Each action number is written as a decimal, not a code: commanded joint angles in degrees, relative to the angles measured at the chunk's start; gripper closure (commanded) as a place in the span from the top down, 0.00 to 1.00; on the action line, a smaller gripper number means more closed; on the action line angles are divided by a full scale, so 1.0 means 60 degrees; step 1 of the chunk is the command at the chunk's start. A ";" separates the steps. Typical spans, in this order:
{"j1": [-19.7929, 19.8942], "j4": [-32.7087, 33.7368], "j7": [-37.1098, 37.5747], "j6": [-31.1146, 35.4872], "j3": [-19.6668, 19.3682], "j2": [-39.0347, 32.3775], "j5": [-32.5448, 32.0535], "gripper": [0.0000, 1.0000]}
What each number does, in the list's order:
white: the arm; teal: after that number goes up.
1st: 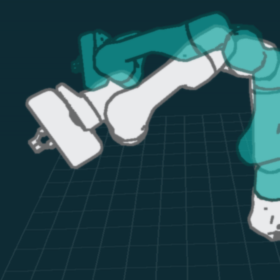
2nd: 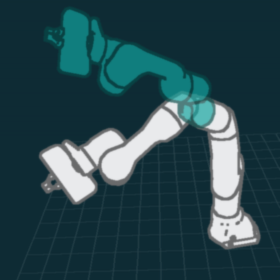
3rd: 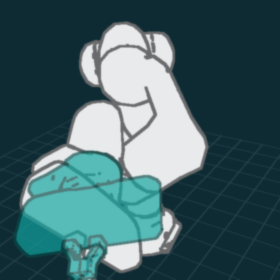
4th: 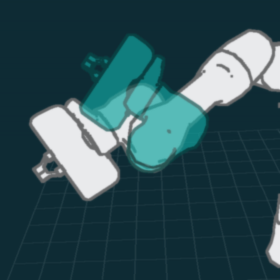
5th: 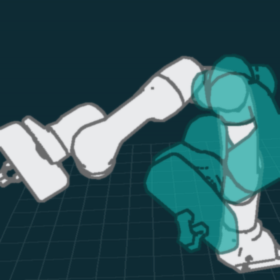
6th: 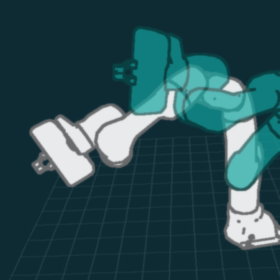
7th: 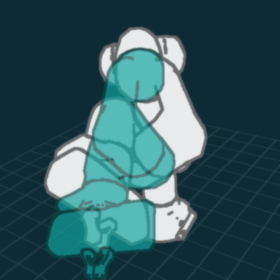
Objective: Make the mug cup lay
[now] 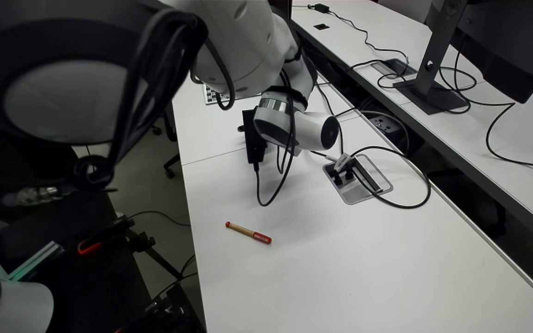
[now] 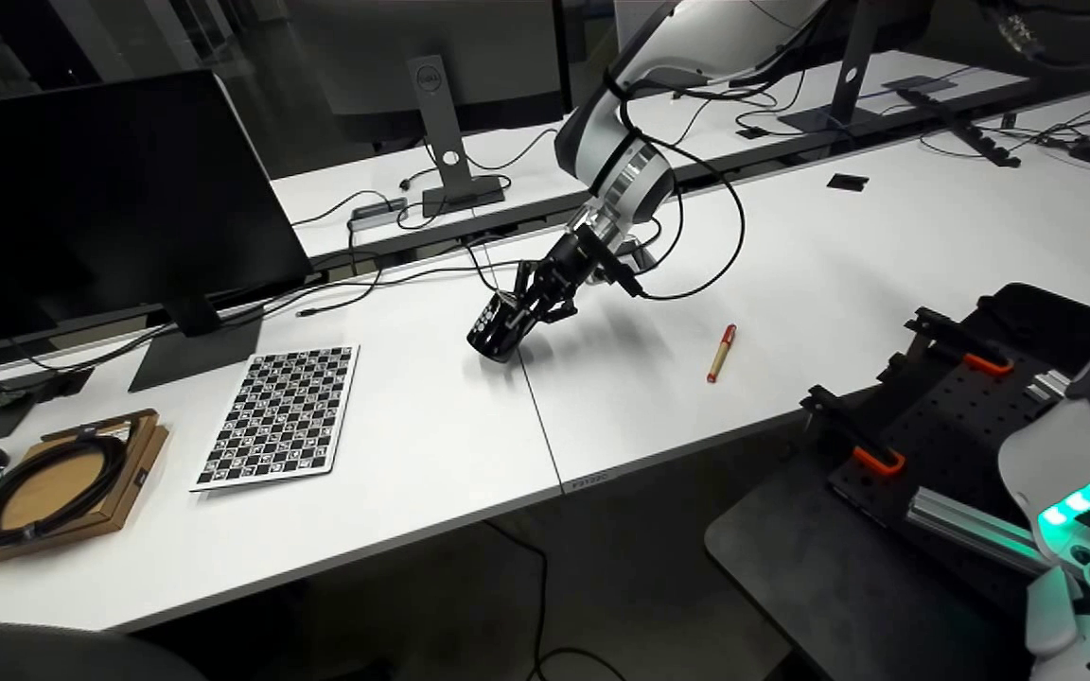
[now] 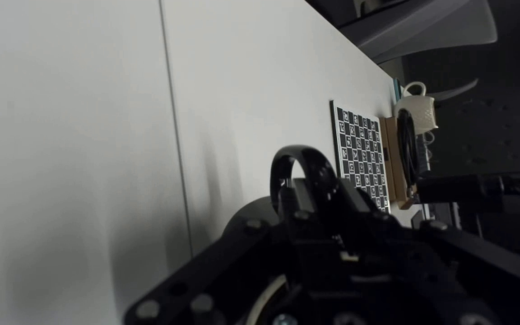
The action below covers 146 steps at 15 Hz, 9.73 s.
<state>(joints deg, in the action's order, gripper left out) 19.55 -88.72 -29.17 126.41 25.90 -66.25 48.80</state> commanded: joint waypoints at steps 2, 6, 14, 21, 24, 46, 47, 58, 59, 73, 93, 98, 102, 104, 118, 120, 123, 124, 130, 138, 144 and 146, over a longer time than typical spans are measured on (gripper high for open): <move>-0.0153 0.0618 -0.0472 -0.0854 -0.0525 -0.0375 0.1128 0.05; -0.0283 0.0919 -0.0273 -0.1684 -0.0979 -0.0519 0.1781 0.05; -0.0299 0.1583 -0.0388 -0.3837 -0.1558 -0.1345 0.3513 0.05; -0.0791 0.1963 -0.0716 -0.4040 -0.2258 -0.1437 0.4233 0.05; -0.0976 0.2133 -0.0809 -0.3953 -0.2472 -0.1447 0.4297 0.05; -0.1399 0.2728 -0.4015 -0.3970 -0.3188 -0.1522 0.3625 0.05; -0.1426 0.2650 -0.3959 -0.3914 -0.3271 -0.1470 0.3543 0.05; -0.1311 0.2584 -0.3827 -0.3848 -0.3291 -0.1581 0.3613 0.05; -0.1279 0.2576 -0.3782 -0.3931 -0.3281 -0.1611 0.3615 0.05; -0.1086 0.2537 -0.3717 -0.4025 -0.3317 -0.1754 0.3750 1.00; -0.1083 0.2135 -0.3590 -0.2917 -0.3703 -0.1002 0.3737 1.00; -0.1092 0.2054 -0.3610 -0.2523 -0.3676 -0.0797 0.3728 1.00; -0.1141 0.1897 -0.3636 -0.2241 -0.3658 -0.0531 0.3750 1.00; -0.1179 0.1800 -0.3661 -0.2088 -0.3661 -0.0350 0.3740 1.00; -0.2152 -0.0356 -0.4779 0.0910 -0.3740 0.2510 0.3628 1.00; -0.2386 -0.0745 -0.5008 0.1714 -0.3738 0.2967 0.3630 1.00; -0.2777 -0.1363 -0.5388 0.3247 -0.3722 0.3659 0.3619 1.00; -0.2866 -0.1548 -0.5505 0.3727 -0.3678 0.3856 0.3635 1.00; -0.3589 -0.2605 -0.6010 0.6432 -0.3650 0.4901 0.3686 1.00; -0.4051 -0.3779 -0.6344 0.7552 -0.3509 0.5996 0.3766 1.00; -0.3462 -0.3966 -0.6257 0.6045 -0.2701 0.6410 0.4942 1.00; -0.3729 -0.3727 -0.6073 0.6395 -0.2923 0.6114 0.4553 1.00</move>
<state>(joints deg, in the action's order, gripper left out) -2.80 -111.08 -65.60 164.74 8.39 -29.56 76.16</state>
